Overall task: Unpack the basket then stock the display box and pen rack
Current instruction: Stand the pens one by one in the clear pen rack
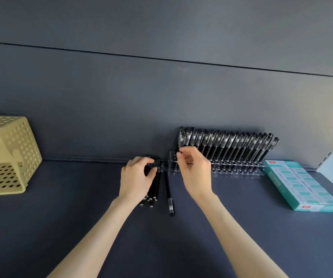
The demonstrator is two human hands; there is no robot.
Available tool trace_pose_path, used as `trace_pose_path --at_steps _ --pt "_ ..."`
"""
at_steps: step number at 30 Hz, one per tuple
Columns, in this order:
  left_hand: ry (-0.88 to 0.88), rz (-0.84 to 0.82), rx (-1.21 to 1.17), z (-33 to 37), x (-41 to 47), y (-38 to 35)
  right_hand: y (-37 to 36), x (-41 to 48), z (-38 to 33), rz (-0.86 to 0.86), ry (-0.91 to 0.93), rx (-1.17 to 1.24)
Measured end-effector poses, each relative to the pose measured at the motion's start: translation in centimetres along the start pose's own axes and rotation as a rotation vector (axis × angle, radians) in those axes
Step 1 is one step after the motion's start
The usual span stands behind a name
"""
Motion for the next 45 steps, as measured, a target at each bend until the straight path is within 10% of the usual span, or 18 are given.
trace_pose_path --at_steps 7,24,36,45 --pt "0.29 -0.032 0.299 -1.7 -2.4 1.0 -3.0 -4.3 1.4 -0.296 -0.196 -0.414" --pt "0.445 -0.193 0.161 -3.3 0.0 1.0 -4.2 -5.1 1.9 -0.267 -0.254 -0.352" --pt "0.344 -0.199 0.063 -3.5 -0.7 1.9 -3.6 -4.8 2.1 -0.19 -0.404 -0.107" --pt "0.388 -0.162 -0.635 1.3 -1.6 1.7 0.6 -1.4 0.5 -0.021 -0.565 0.523"
Point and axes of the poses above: each hand's wrist, its own x-axis towards the middle knuckle, its own y-axis out of the back of the hand, z = x × y, the point moved 2 cm from there along x, towards the middle knuckle, and after that the axes turned 10 degrees about z, right-handed, at the moved point
